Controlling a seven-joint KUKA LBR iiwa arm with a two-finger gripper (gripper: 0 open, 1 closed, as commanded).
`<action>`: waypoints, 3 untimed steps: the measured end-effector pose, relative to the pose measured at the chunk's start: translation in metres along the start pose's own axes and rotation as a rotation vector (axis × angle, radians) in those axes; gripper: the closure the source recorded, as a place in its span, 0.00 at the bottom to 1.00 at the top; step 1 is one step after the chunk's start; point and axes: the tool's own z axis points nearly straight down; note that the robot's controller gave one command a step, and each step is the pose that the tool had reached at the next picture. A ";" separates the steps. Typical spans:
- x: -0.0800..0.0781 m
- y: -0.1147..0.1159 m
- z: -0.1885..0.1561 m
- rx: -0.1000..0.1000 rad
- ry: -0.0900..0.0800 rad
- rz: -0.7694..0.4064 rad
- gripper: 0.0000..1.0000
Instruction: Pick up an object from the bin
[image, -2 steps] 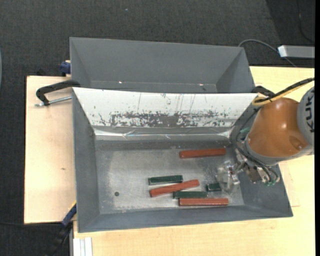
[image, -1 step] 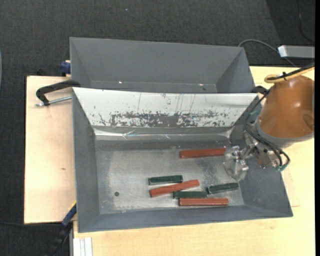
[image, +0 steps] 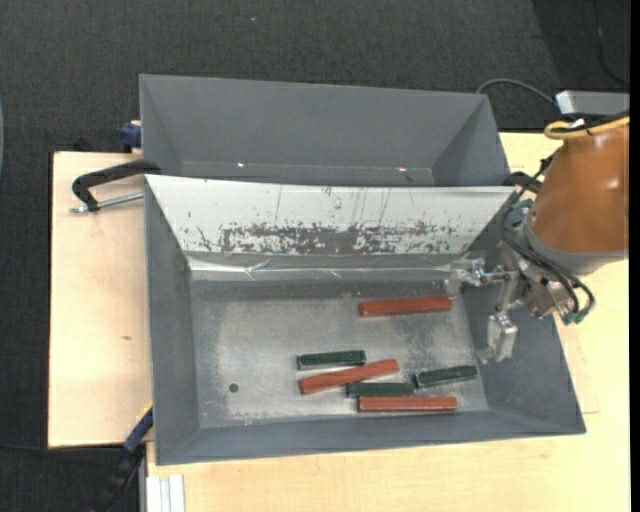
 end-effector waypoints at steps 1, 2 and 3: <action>-0.004 -0.001 0.038 -0.002 0.002 -0.006 1.00; -0.005 -0.001 0.046 -0.001 0.001 -0.008 0.00; -0.005 -0.001 0.046 -0.001 0.001 -0.008 0.00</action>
Offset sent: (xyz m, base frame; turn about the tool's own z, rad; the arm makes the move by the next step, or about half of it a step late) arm 0.0000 0.0000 0.0000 0.0000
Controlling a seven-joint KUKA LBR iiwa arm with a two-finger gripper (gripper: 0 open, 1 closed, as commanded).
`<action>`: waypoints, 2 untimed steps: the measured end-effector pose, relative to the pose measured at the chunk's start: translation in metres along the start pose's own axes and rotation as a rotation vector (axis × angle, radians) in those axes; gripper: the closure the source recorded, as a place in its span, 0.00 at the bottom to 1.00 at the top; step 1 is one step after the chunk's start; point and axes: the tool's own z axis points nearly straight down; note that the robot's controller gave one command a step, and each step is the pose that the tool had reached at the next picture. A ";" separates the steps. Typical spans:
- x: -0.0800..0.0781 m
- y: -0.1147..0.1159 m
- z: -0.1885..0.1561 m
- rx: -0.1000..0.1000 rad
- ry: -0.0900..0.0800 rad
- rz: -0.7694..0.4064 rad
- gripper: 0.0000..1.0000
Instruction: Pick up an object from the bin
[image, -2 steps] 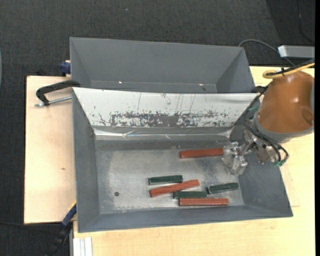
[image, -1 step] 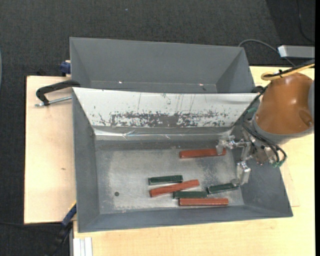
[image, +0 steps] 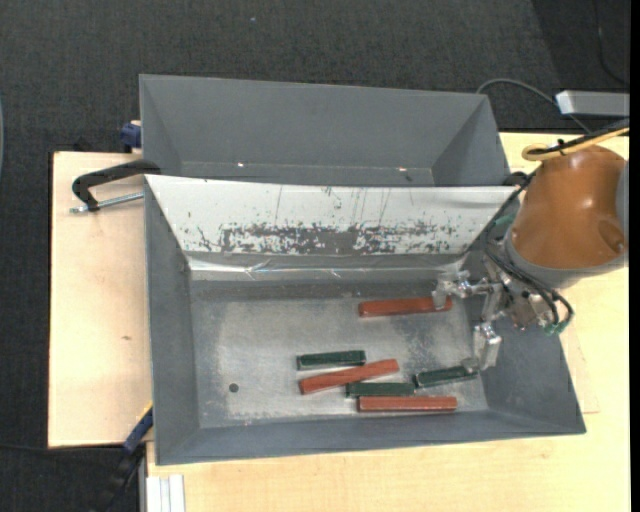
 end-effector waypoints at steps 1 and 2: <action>-0.019 0.016 0.028 0.002 -0.002 0.059 0.00; 0.015 0.018 0.041 -0.001 -0.001 0.098 0.00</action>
Offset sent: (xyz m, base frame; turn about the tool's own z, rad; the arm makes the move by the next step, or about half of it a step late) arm -0.0447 0.0002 -0.0479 0.1220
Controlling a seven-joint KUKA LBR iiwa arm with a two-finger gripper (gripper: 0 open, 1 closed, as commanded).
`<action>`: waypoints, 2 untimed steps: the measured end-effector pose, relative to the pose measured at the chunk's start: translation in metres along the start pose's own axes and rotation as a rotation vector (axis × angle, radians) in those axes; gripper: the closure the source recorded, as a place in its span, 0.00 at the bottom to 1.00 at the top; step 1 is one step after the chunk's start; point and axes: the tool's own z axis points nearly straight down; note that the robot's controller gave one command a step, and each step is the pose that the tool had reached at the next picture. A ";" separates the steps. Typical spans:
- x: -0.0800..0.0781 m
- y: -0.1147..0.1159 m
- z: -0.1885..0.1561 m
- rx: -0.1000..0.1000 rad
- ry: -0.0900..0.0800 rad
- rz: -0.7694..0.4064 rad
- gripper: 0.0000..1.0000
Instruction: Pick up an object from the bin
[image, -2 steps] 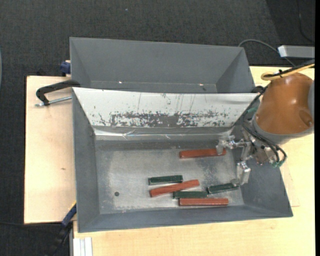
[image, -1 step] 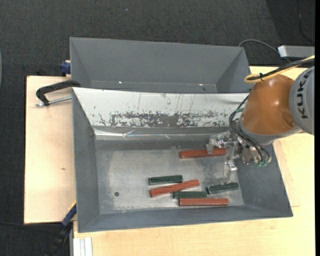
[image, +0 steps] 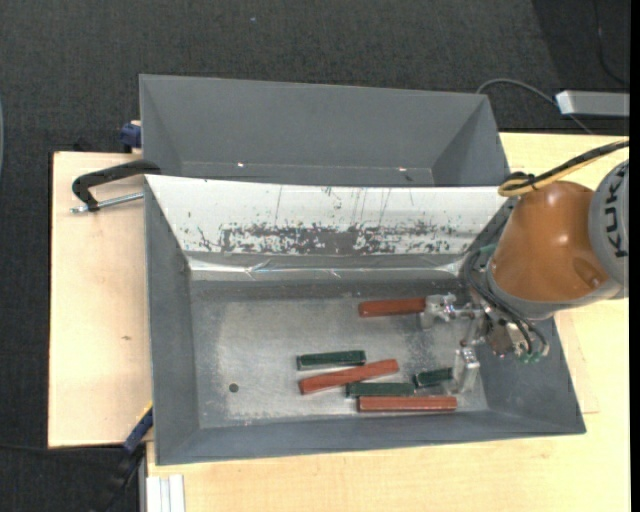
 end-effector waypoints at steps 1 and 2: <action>-0.013 0.069 0.012 0.001 0.001 0.093 1.00; -0.013 0.069 0.012 0.001 0.001 0.093 1.00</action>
Offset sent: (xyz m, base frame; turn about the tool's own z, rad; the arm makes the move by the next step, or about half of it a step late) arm 0.0000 0.0000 0.0000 0.0000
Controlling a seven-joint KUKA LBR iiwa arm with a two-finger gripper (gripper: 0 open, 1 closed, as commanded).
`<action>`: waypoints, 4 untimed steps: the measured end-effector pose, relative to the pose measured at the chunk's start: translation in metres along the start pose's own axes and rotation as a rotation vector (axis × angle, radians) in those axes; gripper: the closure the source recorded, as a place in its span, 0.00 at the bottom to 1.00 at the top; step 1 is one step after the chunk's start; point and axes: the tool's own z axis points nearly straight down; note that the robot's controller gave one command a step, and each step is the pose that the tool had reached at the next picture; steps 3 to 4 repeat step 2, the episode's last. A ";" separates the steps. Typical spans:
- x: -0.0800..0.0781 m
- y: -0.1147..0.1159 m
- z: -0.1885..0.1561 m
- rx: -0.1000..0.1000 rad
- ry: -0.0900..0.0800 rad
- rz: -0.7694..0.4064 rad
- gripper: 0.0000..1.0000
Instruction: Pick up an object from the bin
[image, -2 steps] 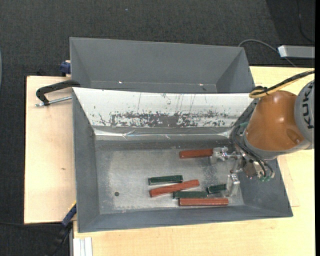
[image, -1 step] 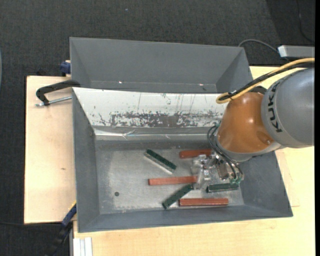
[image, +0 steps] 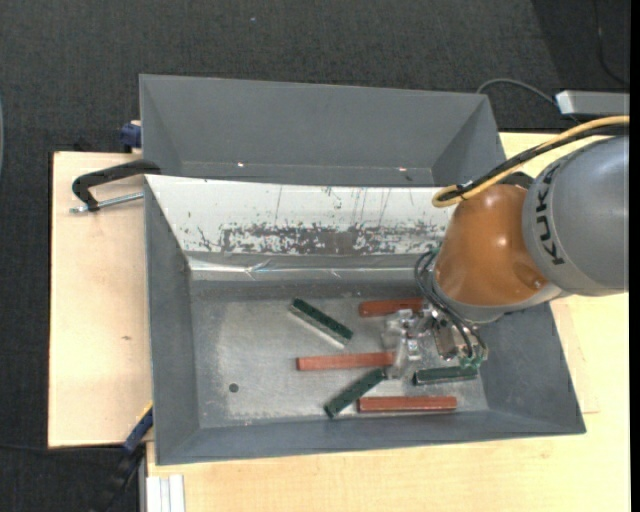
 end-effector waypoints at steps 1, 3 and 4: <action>-0.008 0.013 -0.048 0.000 0.005 -0.018 1.00; -0.024 -0.024 -0.044 0.002 -0.015 -0.013 1.00; -0.024 -0.024 -0.044 0.002 -0.015 -0.013 1.00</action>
Offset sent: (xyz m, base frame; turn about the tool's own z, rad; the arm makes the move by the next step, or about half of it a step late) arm 0.0280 -0.0555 -0.0007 -0.0002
